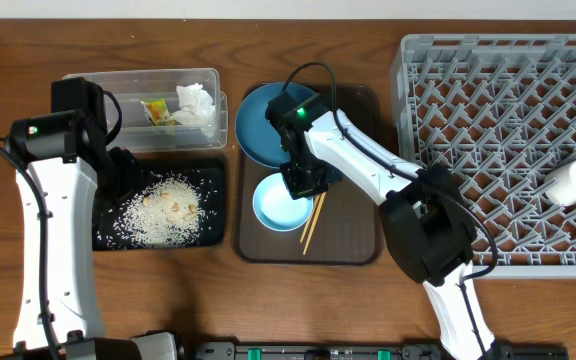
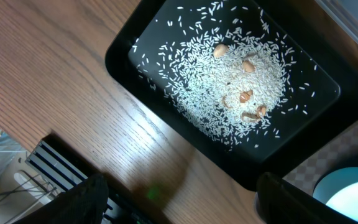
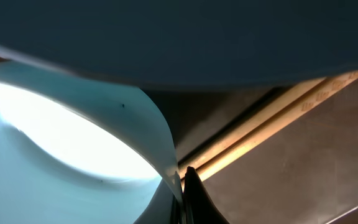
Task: Sort waste into correct bins and load items into the dishwasher rack
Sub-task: 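Grasp the light-blue bowl with the right gripper and lift it, then place the light-blue bowl in the rack's back row with the right gripper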
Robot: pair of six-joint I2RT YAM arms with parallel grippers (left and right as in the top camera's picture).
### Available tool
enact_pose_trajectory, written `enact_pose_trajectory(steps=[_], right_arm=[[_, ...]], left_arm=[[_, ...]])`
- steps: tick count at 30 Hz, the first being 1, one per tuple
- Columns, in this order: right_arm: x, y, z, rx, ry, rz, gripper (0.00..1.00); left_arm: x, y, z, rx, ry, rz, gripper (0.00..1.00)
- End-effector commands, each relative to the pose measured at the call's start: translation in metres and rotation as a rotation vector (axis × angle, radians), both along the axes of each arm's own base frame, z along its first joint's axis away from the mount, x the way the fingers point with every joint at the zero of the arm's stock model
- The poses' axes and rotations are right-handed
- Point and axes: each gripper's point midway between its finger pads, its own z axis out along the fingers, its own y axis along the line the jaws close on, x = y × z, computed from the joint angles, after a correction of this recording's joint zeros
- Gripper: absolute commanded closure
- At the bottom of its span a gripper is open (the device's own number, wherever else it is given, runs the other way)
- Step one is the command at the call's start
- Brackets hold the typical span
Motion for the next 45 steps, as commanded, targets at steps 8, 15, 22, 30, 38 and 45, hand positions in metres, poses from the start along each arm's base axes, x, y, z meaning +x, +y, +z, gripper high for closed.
enact_pose_trajectory(steps=[8, 15, 22, 30, 38, 45], right_arm=[[0.059, -0.069, 0.126, -0.039, -0.414, -0.08, 0.99], [0.115, -0.173, 0.229, -0.267, -0.867, -0.292, 0.99], [0.14, -0.272, 0.295, -0.636, -1.155, -0.553, 0.99], [0.138, -0.352, 0.312, -1.082, -1.267, -0.823, 0.99], [0.156, -0.392, 0.252, -1.219, -1.119, -0.794, 0.98], [0.173, -0.397, 0.192, -1.188, -0.995, -0.71, 0.98]], left_arm=[[-0.002, 0.003, -0.001, 0.01, 0.008, 0.01, 0.2], [-0.001, 0.003, -0.001, 0.011, 0.005, 0.01, 0.2], [-0.001, 0.003, -0.001, 0.011, 0.004, 0.01, 0.2], [-0.001, 0.003, -0.001, 0.011, 0.004, 0.01, 0.2], [0.001, 0.003, 0.0, 0.012, -0.001, 0.01, 0.2], [0.001, 0.003, 0.0, 0.012, -0.002, 0.01, 0.2]])
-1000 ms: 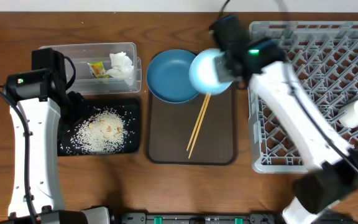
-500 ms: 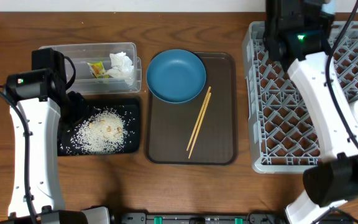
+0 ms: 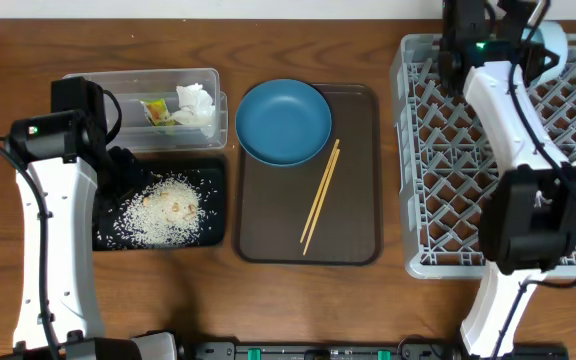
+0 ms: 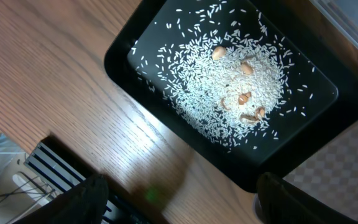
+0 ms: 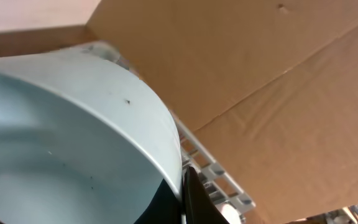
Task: Sort waste into correct bins and load items into the dishwasher rack
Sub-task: 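Place the light-blue bowl in the rack's back row with the right gripper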
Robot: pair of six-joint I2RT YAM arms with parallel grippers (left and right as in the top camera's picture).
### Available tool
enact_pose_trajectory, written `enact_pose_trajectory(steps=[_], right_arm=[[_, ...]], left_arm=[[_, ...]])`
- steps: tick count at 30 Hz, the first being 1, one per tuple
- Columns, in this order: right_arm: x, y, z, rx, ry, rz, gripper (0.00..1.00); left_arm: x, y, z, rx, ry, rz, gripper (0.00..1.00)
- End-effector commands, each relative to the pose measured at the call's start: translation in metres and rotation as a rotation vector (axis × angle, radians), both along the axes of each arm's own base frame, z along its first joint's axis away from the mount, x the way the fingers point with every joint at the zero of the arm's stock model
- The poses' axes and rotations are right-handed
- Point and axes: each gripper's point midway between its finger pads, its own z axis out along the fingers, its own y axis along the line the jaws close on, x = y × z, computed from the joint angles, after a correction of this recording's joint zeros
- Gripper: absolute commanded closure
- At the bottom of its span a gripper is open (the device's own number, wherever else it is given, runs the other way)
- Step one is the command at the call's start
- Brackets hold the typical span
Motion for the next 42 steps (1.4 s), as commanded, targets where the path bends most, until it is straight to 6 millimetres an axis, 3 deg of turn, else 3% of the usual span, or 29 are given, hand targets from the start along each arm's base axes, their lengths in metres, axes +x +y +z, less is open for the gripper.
enact_pose_trajectory(steps=[1, 7, 14, 23, 30, 33, 36, 39, 42], right_arm=[[0.005, -0.002, -0.022, 0.016, 0.039, 0.001, 0.98], [0.008, 0.002, -0.061, 0.052, 0.138, 0.019, 0.98], [0.005, 0.004, -0.074, 0.071, 0.157, 0.016, 0.98], [0.004, 0.042, -0.117, 0.304, 0.285, 0.14, 0.99], [-0.014, 0.073, -0.148, 0.497, 0.403, 0.193, 0.99], [-0.019, 0.079, -0.149, 0.521, 0.425, 0.197, 0.98], [-0.021, 0.087, -0.145, 0.559, 0.419, 0.216, 0.8], [-0.019, 0.096, -0.128, 0.612, 0.369, 0.253, 0.66], [-0.014, 0.107, -0.098, 0.666, 0.282, 0.319, 0.53]], left_arm=[[-0.001, 0.003, -0.001, 0.011, 0.005, 0.01, 0.2], [-0.001, 0.003, -0.001, 0.011, 0.005, 0.01, 0.2], [-0.001, 0.003, -0.001, 0.011, 0.005, 0.01, 0.2], [-0.001, 0.003, -0.001, 0.011, 0.005, 0.01, 0.2], [-0.001, 0.003, -0.001, 0.011, 0.006, 0.009, 0.2], [-0.001, 0.003, -0.001, 0.011, 0.005, 0.009, 0.2], [-0.001, 0.003, -0.001, 0.011, 0.006, 0.005, 0.2], [-0.001, 0.003, -0.001, 0.012, 0.007, -0.001, 0.2], [-0.001, 0.003, -0.001, 0.012, 0.006, -0.001, 0.2]])
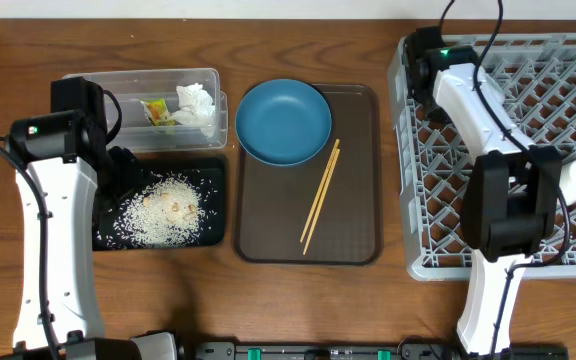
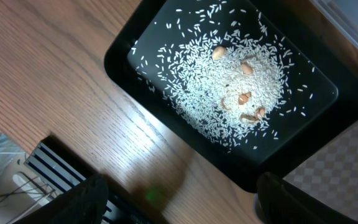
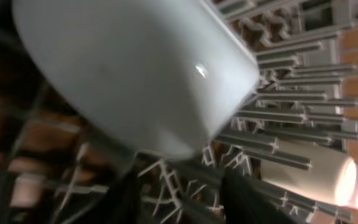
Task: Sort waste into correct bins and load items into the dishwasher rack
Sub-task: 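Place the light-blue bowl in the rack's back row with the right gripper, then grasp the blue plate with the right gripper and lift it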
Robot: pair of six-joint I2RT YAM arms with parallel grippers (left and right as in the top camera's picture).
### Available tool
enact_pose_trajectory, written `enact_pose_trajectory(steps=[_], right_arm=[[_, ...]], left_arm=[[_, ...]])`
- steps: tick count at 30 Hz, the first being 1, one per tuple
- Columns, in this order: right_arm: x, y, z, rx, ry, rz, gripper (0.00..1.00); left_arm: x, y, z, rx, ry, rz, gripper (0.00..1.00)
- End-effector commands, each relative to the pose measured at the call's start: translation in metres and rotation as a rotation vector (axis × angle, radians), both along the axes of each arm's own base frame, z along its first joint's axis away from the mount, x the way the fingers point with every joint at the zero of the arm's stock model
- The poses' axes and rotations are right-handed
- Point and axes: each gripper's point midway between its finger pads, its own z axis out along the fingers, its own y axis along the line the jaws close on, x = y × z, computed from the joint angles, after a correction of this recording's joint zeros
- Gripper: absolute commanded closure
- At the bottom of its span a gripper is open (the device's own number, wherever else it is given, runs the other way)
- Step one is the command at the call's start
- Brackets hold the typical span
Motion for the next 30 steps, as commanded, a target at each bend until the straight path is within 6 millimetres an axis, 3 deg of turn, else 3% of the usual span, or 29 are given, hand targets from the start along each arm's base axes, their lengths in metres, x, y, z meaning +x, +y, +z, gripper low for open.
enact_pose_trajectory(steps=[1, 3, 5, 8, 11, 13, 16, 23, 27, 30], right_arm=[[0.006, 0.025, 0.048, 0.146, -0.14, 0.049, 0.5], [0.011, 0.044, 0.067, 0.243, -0.196, 0.114, 0.41], [0.016, 0.077, 0.083, 0.387, -0.229, 0.23, 0.37], [0.017, 0.141, 0.101, 0.628, -0.245, 0.455, 0.35], [0.012, 0.188, 0.105, 0.771, -0.235, 0.565, 0.34], [0.009, 0.209, 0.099, 0.792, -0.215, 0.603, 0.33], [0.006, 0.237, 0.08, 0.784, -0.174, 0.634, 0.33], [0.005, 0.269, 0.011, 0.743, -0.107, 0.493, 0.32], [0.005, 0.274, -0.024, 0.744, -0.075, 0.413, 0.5], [0.005, 0.27, -0.043, 0.725, -0.065, 0.342, 0.53]], left_arm=[[-0.001, 0.003, -0.001, 0.012, 0.007, -0.001, 0.2], [-0.001, 0.003, -0.001, 0.012, 0.007, -0.001, 0.2], [-0.001, 0.003, -0.001, 0.012, 0.006, -0.001, 0.2], [0.001, 0.003, 0.0, 0.013, 0.0, 0.0, 0.19], [0.001, 0.003, 0.0, 0.013, -0.001, 0.0, 0.16], [0.001, 0.003, 0.0, 0.013, -0.001, 0.0, 0.16], [0.001, 0.003, 0.0, 0.013, -0.001, 0.0, 0.15], [0.001, 0.003, 0.0, 0.013, -0.001, 0.0, 0.15], [0.001, 0.003, 0.0, 0.013, -0.001, 0.0, 0.15], [0.001, 0.003, 0.0, 0.013, -0.001, 0.0, 0.15]])
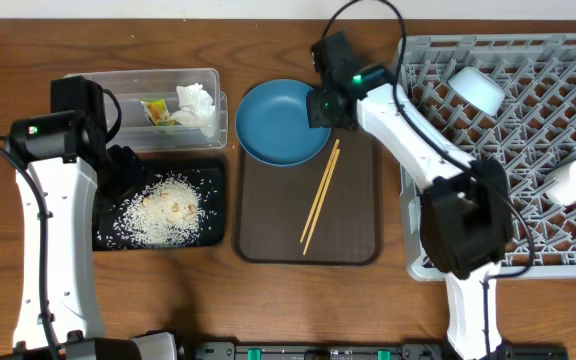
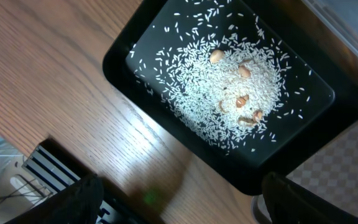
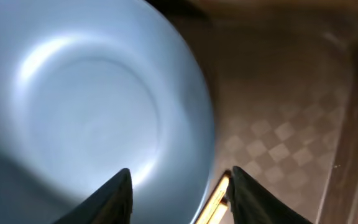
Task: Sort waste into correct bins and load items into the dishwasher rack
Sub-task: 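Grasp the blue plate with the right gripper and lift it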
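Note:
A blue plate (image 1: 282, 122) lies at the back left of the brown tray (image 1: 353, 225), with wooden chopsticks (image 1: 319, 197) lying lengthwise beside it. My right gripper (image 1: 325, 105) hangs open over the plate's right rim; in the right wrist view the plate (image 3: 86, 106) fills the frame between the fingers, chopsticks (image 3: 215, 204) by the right one. A pale blue bowl (image 1: 476, 88) rests upturned in the grey dishwasher rack (image 1: 508, 150). My left gripper (image 2: 179, 205) stands open over the black bin of rice (image 2: 229, 93).
A clear bin (image 1: 168, 100) with wrappers and tissue stands behind the black bin (image 1: 163, 205). A white cup (image 1: 575, 180) and a pink item lie at the rack's right edge.
My right gripper has moved from the rack's back left corner to over the blue plate's right rim, still open. The pale blue bowl now shows resting in the rack. The left arm stays put.
First my right gripper held the pale blue bowl's rim on the tray. Then it had the bowl up over the rack's back. Then the bowl was released in the rack, gripper open. Now the gripper is back over the blue plate. The left arm never moved.

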Robot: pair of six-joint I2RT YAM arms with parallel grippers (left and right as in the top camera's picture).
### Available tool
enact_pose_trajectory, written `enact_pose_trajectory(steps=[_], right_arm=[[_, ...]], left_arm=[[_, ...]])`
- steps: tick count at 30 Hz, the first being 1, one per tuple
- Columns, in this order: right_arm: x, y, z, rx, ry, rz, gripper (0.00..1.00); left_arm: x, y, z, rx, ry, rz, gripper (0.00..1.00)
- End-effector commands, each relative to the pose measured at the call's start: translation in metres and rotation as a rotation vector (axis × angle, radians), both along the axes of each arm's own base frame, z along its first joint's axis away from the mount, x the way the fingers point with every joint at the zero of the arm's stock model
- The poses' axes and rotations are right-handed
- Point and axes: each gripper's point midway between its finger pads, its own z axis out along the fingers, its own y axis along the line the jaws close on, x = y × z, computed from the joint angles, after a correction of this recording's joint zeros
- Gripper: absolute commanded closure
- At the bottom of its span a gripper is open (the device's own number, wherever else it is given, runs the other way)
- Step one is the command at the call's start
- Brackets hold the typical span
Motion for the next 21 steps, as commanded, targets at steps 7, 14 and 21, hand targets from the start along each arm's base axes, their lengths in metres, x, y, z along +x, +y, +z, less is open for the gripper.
enact_pose_trajectory(steps=[7, 14, 21], right_arm=[[-0.006, -0.006, -0.047, -0.049, 0.081, -0.098, 0.72], [0.004, -0.007, -0.031, -0.026, 0.033, -0.109, 0.99], [0.031, -0.051, 0.063, -0.009, -0.165, -0.145, 0.99]], left_arm=[[-0.002, 0.003, -0.001, 0.011, 0.01, 0.0, 0.15], [-0.002, 0.003, -0.001, 0.01, 0.011, 0.0, 0.15], [-0.002, 0.003, -0.001, 0.009, 0.011, 0.0, 0.15]])
